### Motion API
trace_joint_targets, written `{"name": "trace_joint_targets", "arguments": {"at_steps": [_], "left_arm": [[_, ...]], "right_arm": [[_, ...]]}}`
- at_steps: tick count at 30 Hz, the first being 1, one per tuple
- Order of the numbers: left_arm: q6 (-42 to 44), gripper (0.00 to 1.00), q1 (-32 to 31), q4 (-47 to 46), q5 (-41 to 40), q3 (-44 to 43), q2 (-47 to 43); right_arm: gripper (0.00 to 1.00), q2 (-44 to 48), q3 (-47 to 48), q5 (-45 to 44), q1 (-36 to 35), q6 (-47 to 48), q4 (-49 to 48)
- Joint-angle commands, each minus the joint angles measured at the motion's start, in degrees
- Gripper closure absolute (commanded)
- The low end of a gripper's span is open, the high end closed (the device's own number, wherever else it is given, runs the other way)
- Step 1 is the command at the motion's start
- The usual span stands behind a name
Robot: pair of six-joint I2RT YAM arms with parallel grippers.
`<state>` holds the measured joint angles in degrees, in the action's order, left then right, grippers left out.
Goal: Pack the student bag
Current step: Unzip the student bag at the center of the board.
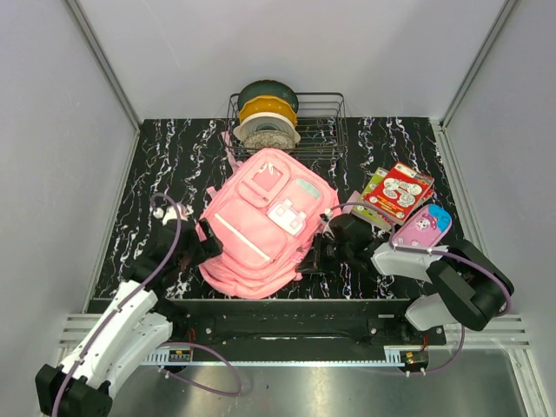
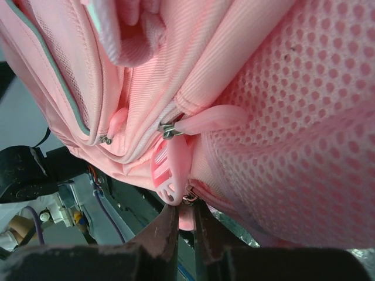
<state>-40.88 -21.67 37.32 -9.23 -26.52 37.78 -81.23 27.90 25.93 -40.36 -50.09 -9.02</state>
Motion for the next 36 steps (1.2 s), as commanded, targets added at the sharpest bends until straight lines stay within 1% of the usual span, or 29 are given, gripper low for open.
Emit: {"name": "trace_joint_targets", "arguments": {"at_steps": [1, 2, 3, 4, 5, 6, 7, 8, 9, 10, 11, 13, 14, 15, 16, 17, 18, 20, 21, 22, 23, 25, 26, 28, 32, 34, 35, 36], "left_arm": [[4.7, 0.01, -0.6, -3.4, -3.1, -10.6, -2.8], [5.4, 0.01, -0.5, -2.4, -1.6, -11.7, -2.3], [6.2, 0.01, -0.6, -2.0, 0.1, -12.8, -2.1], [6.0, 0.02, -0.8, -2.5, 2.0, -12.7, -1.9], [5.8, 0.02, -1.2, -3.3, 6.1, -12.3, -1.7], [5.5, 0.02, -2.0, -4.4, 7.6, -11.2, -1.7], [4.8, 0.02, -4.9, -5.8, 7.8, -10.7, -1.7], [4.1, 0.02, -7.0, -6.6, 7.0, -10.1, -1.6], [3.0, 0.02, -9.4, -7.5, 6.0, -9.2, -1.4], [2.3, 0.02, -13.9, -8.4, 4.8, -9.2, -1.0], [1.7, 0.02, -16.0, -8.6, 1.9, -9.2, 0.2], [0.7, 0.02, -20.5, -9.7, 0.3, -9.9, 1.7], [0.4, 0.02, -21.6, -10.2, -0.3, -10.3, 3.2], [-0.2, 0.03, -22.4, -11.9, -0.3, -10.7, 4.0], [-0.7, 0.04, -24.5, -12.6, -0.4, -10.7, 4.8], [-1.3, 0.04, -25.4, -13.3, -0.9, -10.8, 6.3], [-2.5, 0.05, -26.5, -14.9, -0.9, -10.8, 7.2], [-4.2, 0.07, -30.1, -16.7, -1.2, -10.8, 10.5], [-5.9, 0.08, -31.7, -18.3, -1.7, -10.9, 11.6], [-6.7, 0.08, -35.2, -18.9, -2.5, -11.2, 12.7], [-8.6, 0.09, -36.8, -19.3, -4.0, -11.5, 15.5], [-9.6, 0.09, -40.5, -21.7, -4.5, -12.8, 18.3], [-10.7, 0.09, -41.6, -22.5, -4.5, -13.2, 20.8], [-11.6, 0.11, -43.5, -24.8, -4.2, -14.3, 23.4], [-15.1, 0.15, -45.9, -28.1, -3.6, -15.5, 29.8], [-16.2, 0.17, -46.8, -31.1, -3.1, -15.3, 32.5], [-17.2, 0.21, -47.1, -32.2, -2.4, -15.0, 33.3], [-17.8, 0.23, -47.3, -34.7, -1.9, -14.9, 34.2]], "right_arm": [[1.00, 0.1, 1.0, -0.1, -0.9, -2.9, -5.2], [1.00, 0.3, 0.5, -0.5, -0.9, -3.2, -5.9], [0.96, 0.7, 0.0, -2.4, -0.9, -3.4, -6.0], [0.87, 1.5, -0.6, -3.2, -0.9, -3.6, -5.8], [0.74, 1.8, -0.6, -3.7, -0.9, -3.5, -5.0], [0.58, 2.5, -0.3, -5.0, -0.9, -3.0, -3.7], [0.52, 4.4, 0.3, -6.2, -0.9, -1.7, -1.9], [0.47, 5.9, 0.5, -7.7, -0.9, -1.1, 1.9], [0.43, 7.6, 0.5, -10.9, -0.9, -0.2, 3.5], [0.41, 11.4, 0.5, -12.6, -0.9, 0.2, 5.0], [0.37, 13.4, 0.6, -14.5, -0.9, 0.3, 8.4], [0.27, 18.7, 0.9, -21.1, -0.9, -0.2, 13.2], [0.24, 20.1, 1.2, -23.5, -0.9, -0.4, 17.8], [0.20, 21.3, 1.4, -28.9, -0.8, -1.2, 19.8], [0.15, 22.8, 1.5, -31.2, -0.6, -1.9, 21.7], [0.13, 23.0, 1.4, -32.3, 0.0, -2.2, 23.0], [0.12, 22.9, 1.2, -31.9, 2.9, -2.8, 23.1], [0.11, 20.7, 0.8, -28.5, 6.9, -3.2, 22.1], [0.11, 19.5, 0.8, -26.1, 10.2, -2.7, 21.4], [0.12, 17.5, 1.1, -24.0, 11.1, -2.0, 21.0], [0.12, 16.9, 1.6, -23.5, 11.2, -1.1, 20.0], [0.12, 15.8, 2.4, -22.3, 11.2, -0.4, 18.7], [0.12, 15.5, 2.5, -21.6, 11.3, -0.5, 16.2], [0.13, 14.7, 2.6, -20.3, 11.3, -1.2, 14.5], [0.13, 12.0, 2.2, -19.9, 11.4, -3.0, 10.3], [0.15, 10.4, 1.8, -19.3, 11.4, -4.4, 7.2], [0.15, 10.0, 1.7, -19.2, 11.4, -4.8, 6.3], [0.16, 9.7, 1.5, -18.9, 11.3, -5.4, 5.5]]}}
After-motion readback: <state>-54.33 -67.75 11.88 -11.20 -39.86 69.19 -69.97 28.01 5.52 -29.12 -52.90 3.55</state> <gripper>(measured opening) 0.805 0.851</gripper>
